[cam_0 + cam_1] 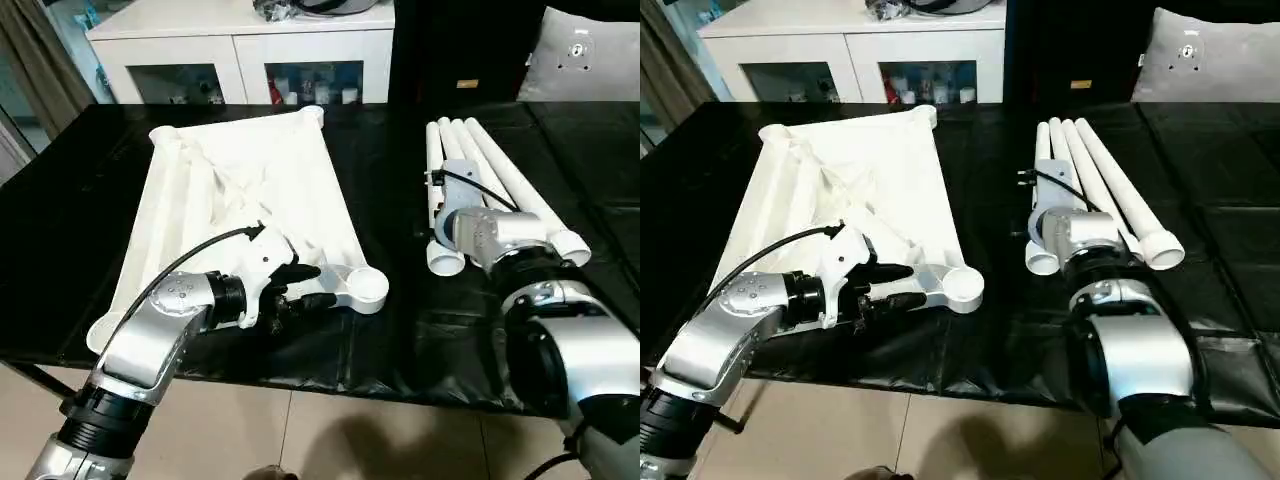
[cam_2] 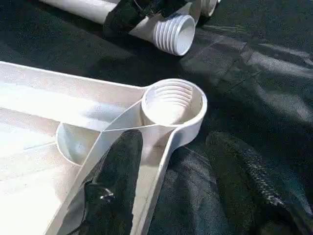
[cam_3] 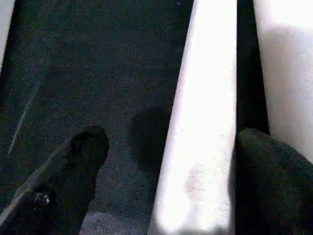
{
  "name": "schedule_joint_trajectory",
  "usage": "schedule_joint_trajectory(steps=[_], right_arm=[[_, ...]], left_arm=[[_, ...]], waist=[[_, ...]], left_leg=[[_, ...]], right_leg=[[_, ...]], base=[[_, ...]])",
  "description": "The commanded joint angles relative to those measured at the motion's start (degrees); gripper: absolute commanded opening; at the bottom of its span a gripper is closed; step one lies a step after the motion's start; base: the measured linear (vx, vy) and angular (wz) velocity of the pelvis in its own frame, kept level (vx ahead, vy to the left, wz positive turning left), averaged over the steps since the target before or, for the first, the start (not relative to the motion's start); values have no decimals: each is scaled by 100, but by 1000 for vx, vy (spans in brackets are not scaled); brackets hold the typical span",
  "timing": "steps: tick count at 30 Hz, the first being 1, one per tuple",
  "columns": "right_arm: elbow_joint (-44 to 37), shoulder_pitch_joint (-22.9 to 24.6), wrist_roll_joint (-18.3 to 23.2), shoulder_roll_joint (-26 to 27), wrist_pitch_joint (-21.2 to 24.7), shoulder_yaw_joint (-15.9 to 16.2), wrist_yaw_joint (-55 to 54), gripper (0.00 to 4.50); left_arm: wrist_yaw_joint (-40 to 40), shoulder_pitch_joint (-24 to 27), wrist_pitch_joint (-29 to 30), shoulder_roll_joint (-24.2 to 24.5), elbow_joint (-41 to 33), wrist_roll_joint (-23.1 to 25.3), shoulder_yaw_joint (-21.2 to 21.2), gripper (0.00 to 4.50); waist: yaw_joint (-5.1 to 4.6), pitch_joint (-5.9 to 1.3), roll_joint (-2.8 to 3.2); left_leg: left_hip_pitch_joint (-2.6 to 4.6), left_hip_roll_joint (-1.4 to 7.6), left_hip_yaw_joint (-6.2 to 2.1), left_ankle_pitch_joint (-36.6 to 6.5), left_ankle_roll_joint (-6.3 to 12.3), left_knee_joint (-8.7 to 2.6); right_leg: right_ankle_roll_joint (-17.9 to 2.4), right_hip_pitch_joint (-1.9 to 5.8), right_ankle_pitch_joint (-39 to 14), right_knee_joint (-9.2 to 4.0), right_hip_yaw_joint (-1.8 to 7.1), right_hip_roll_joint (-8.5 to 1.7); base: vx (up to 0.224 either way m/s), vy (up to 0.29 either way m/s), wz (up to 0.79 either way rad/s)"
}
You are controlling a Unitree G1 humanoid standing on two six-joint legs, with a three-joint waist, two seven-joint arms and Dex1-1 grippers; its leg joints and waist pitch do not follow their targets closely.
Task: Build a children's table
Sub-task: Pick table leg
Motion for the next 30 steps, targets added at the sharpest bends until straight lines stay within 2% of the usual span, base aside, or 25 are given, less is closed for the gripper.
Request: schedule_joint_trajectory(steps=[1, 2, 3, 7, 10, 11, 14, 16, 20, 22, 23, 26, 30], right_arm=[[159, -60, 74, 46, 120, -66, 140, 450], [186, -68, 107, 43, 157, -94, 215, 450], [199, -73, 123, 41, 166, -105, 250, 422], [272, -129, 210, -6, 294, -148, 508, 398], [337, -221, -7, -90, 553, 101, 856, 365], [336, -229, -25, -100, 575, 120, 886, 365], [306, -278, -91, -157, 676, 211, 1092, 326], [288, -311, -149, -193, 769, 290, 1233, 326], [238, -305, -221, -245, 905, 431, 1487, 276], [209, -289, -245, -263, 952, 489, 1613, 276], [136, -243, -262, -301, 1084, 582, 1882, 247], [66, -183, -335, -333, 1182, 722, 2123, 231], [51, -111, -344, -341, 1186, 723, 2146, 198]], left_arm=[[44, 5, 60, 79, -179, 10, -27, 244], [41, 14, 61, 83, -187, 5, -25, 244], [37, 19, 65, 88, -194, 1, -26, 248], [-24, 88, 101, 156, -265, -17, -60, 248], [-50, 114, 100, 191, -291, -26, -75, 248], [-50, 114, 98, 191, -291, -26, -76, 248], [-46, 112, 76, 186, -296, -29, -81, 248], [-51, 116, 25, 177, -307, -31, -100, 248], [-40, 133, -7, 170, -342, -32, -134, 248], [-34, 141, -10, 159, -351, -28, -138, 248], [-18, 142, -15, 128, -361, -26, -143, 248], [2, 140, -28, 90, -361, -40, -142, 248], [28, 132, -84, 54, -315, -13, -184, 248]], waist=[[7, -435, -93], [10, -440, -88], [11, -438, -97], [15, -441, -101], [27, -438, -111], [29, -432, -105], [39, -435, -101], [39, -430, -114], [49, -440, -134], [51, -437, -141], [53, -440, -151], [53, -435, -149], [52, -432, -154]], left_leg=[[105, 394, -77, -95, 485, -320], [109, 395, -81, -59, 497, -318], [103, 396, -77, -44, 523, -316], [99, 397, -75, -26, 565, -307], [103, 397, -65, -20, 586, -302], [101, 397, -66, -31, 583, -305], [109, 409, -66, -68, 563, -306], [104, 405, -62, -65, 558, -308], [99, 407, -58, 46, 609, -293], [97, 408, -55, 31, 616, -295], [97, 409, -54, 28, 630, -290], [92, 413, -55, 57, 662, -286], [102, 422, -51, 28, 651, -289]], right_leg=[[-1765, 299, 713, -320, 206, -474], [-1760, 297, 732, -312, 206, -472], [-1768, 298, 743, -312, 206, -476], [-1788, 297, 705, -310, 199, -474], [-1796, 282, 638, -313, 192, -459], [-1800, 280, 613, -314, 189, -457], [-1785, 274, 563, -315, 195, -465], [-1783, 277, 568, -318, 198, -462], [-1786, 273, 654, -308, 198, -467], [-1788, 276, 628, -311, 198, -469], [-1792, 282, 609, -307, 197, -467], [-1794, 277, 615, -306, 195, -465], [-1786, 266, 522, -319, 203, -471]], base=[[0, 0, 0], [0, 0, 0], [0, 0, 0], [0, 0, 0], [0, 0, 0], [0, 0, 0], [0, 0, 0], [0, 0, 0], [0, 0, 0], [0, 0, 0], [0, 0, 0], [0, 0, 0], [0, 0, 0]])
